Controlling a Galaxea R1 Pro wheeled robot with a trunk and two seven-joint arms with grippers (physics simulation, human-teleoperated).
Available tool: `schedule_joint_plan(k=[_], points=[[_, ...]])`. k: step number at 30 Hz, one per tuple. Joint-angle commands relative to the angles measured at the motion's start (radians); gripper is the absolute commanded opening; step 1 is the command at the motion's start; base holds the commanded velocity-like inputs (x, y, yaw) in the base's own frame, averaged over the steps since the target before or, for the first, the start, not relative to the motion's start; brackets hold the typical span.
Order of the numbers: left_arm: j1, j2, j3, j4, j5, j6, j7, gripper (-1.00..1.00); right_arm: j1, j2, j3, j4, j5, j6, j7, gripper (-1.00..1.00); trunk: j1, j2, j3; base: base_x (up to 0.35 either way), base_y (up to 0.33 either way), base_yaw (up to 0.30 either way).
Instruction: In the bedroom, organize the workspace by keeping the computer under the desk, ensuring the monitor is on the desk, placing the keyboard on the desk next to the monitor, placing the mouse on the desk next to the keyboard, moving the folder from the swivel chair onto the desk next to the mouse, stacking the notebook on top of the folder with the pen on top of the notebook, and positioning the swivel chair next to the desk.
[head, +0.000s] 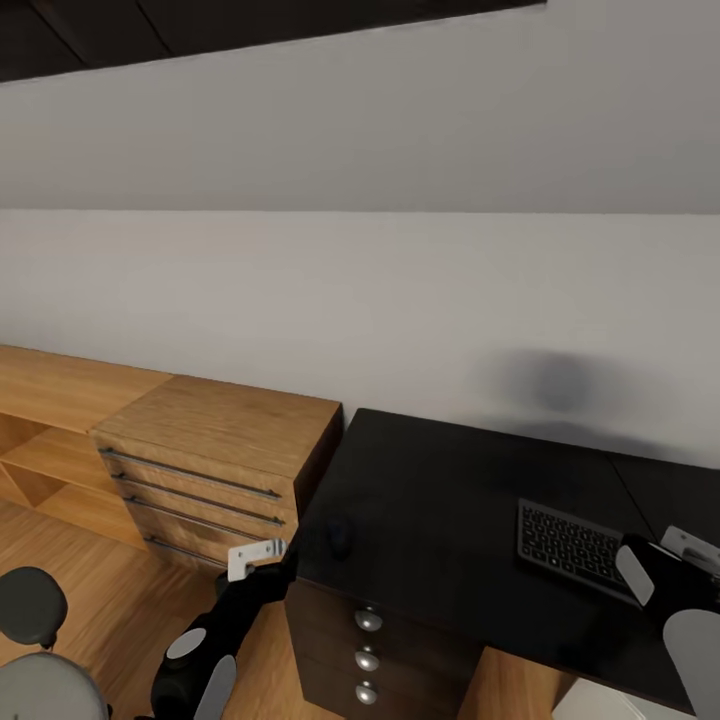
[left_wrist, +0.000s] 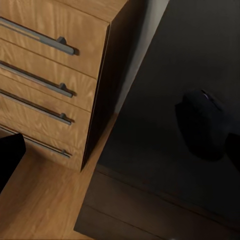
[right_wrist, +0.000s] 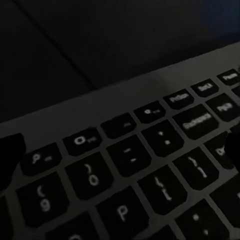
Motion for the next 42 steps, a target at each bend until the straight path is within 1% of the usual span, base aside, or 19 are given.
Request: schedule_joint_plan(k=[1,5,24,31,34,39,42], points=[[-0.001,0.000,-0.001,-0.002,0.011,0.004,0.009,1.00,0.000,-0.001,-0.001,0.035,-0.014,0.005,-0.003,1.00,0.004,-0.008,-0.004,0.000,0.000,0.000],[-0.001,0.000,-0.001,-0.002,0.011,0.004,0.009,1.00,-0.001,-0.002,-0.001,0.048,-0.019,0.006,0.005,1.00,0.019,-0.036,-0.017,0.000,0.000,0.000],[-0.001,0.006,-0.001,0.001,0.008,0.001,0.008,1.00,-0.001,-0.002,-0.001,0.054,-0.021,0.004,0.017,1.00,0.019,-0.036,-0.017,-0.001,0.001,0.000],[-0.001,0.006,-0.001,0.007,0.007,0.000,0.008,1.00,-0.001,-0.003,-0.001,0.052,-0.022,-0.001,0.018,1.00,0.019,-0.036,-0.017,-0.019,0.087,0.000],[-0.001,0.006,-0.001,0.007,0.007,0.000,0.008,1.00,-0.001,-0.003,-0.001,0.052,-0.022,-0.002,0.045,1.00,0.019,-0.036,-0.017,0.000,0.182,0.000],[-0.001,0.006,-0.001,0.007,0.007,0.000,0.008,1.00,-0.001,-0.003,-0.001,0.049,-0.022,-0.002,0.062,1.00,0.019,-0.036,-0.017,0.000,0.156,0.000],[-0.001,0.006,-0.001,0.007,0.006,0.000,0.008,1.00,-0.001,-0.003,-0.001,0.048,-0.020,-0.002,0.094,1.00,0.019,-0.036,-0.017,0.000,0.279,0.000]])
